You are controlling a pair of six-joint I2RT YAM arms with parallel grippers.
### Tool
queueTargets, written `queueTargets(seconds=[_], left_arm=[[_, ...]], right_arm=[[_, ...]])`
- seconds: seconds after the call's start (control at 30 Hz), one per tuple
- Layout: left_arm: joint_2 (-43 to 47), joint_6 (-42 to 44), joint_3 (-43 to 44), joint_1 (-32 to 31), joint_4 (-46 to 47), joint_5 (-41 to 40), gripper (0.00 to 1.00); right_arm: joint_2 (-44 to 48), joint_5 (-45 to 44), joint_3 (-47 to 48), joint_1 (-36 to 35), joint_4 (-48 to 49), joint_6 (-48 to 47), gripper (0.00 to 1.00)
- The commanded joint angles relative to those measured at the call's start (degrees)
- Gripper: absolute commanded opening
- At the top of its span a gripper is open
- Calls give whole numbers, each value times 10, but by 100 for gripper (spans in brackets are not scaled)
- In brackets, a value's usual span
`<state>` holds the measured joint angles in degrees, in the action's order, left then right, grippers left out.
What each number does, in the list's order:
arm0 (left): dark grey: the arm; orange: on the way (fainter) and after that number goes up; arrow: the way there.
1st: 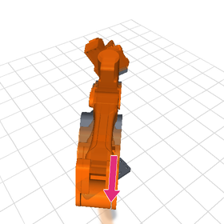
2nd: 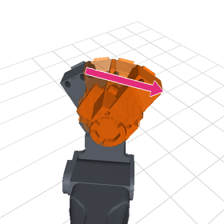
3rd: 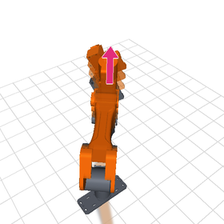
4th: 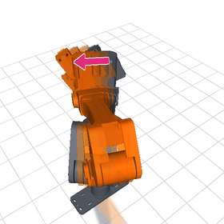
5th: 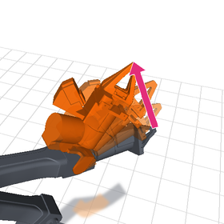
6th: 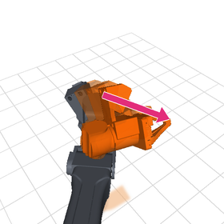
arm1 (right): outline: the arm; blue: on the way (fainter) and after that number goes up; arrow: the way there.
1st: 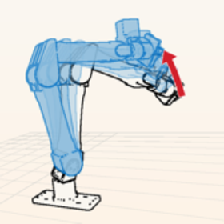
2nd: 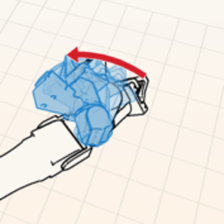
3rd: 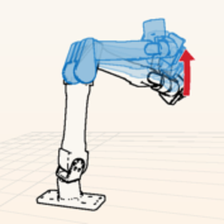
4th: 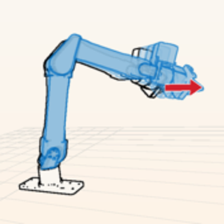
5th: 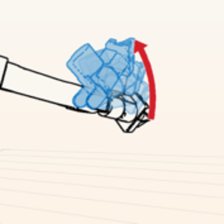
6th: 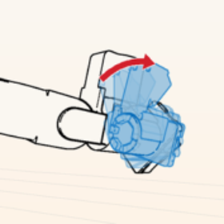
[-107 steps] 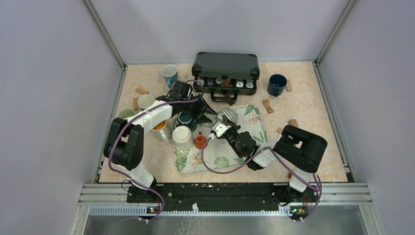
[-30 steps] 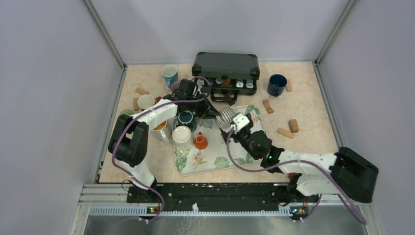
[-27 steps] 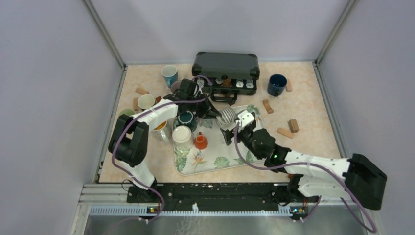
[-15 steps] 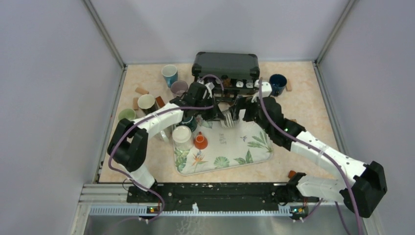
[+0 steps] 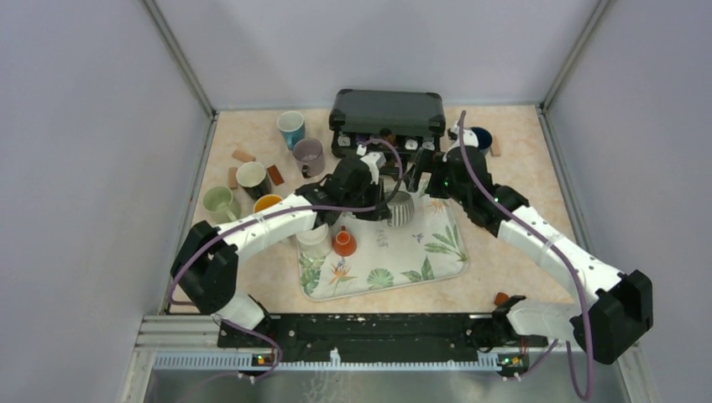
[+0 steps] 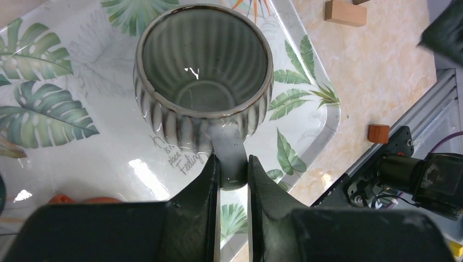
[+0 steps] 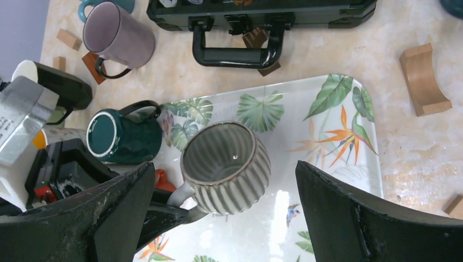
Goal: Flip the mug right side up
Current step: Place the cup at the corner of the board.
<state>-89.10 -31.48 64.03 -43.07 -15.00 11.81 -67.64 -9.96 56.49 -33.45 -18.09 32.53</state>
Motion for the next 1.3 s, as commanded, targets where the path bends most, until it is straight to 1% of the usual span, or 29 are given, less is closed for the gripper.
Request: queueTargets(seconds=[0.0, 0.27, 0.43, 0.63, 0.8, 1.0, 1.27], left_arm=[[49, 28, -10, -11, 87, -29, 0], [50, 36, -18, -24, 206, -20, 0], [3, 43, 17, -28, 261, 9, 0], [-79, 60, 83, -45, 302, 43, 0], [-149, 69, 142, -61, 321, 67, 0], [-213, 80, 199, -85, 321, 82, 0], [-279, 73, 266, -103, 291, 94, 0]], right_arm=[[10, -11, 54, 3, -11, 18, 99], [110, -105, 80, 3, -15, 41, 99], [199, -153, 84, 3, 2, 51, 99], [270, -193, 94, 3, 8, 47, 99], [303, -211, 106, 3, 6, 38, 99], [304, -204, 126, 4, -11, 33, 99], [309, -194, 125, 3, -22, 38, 99]])
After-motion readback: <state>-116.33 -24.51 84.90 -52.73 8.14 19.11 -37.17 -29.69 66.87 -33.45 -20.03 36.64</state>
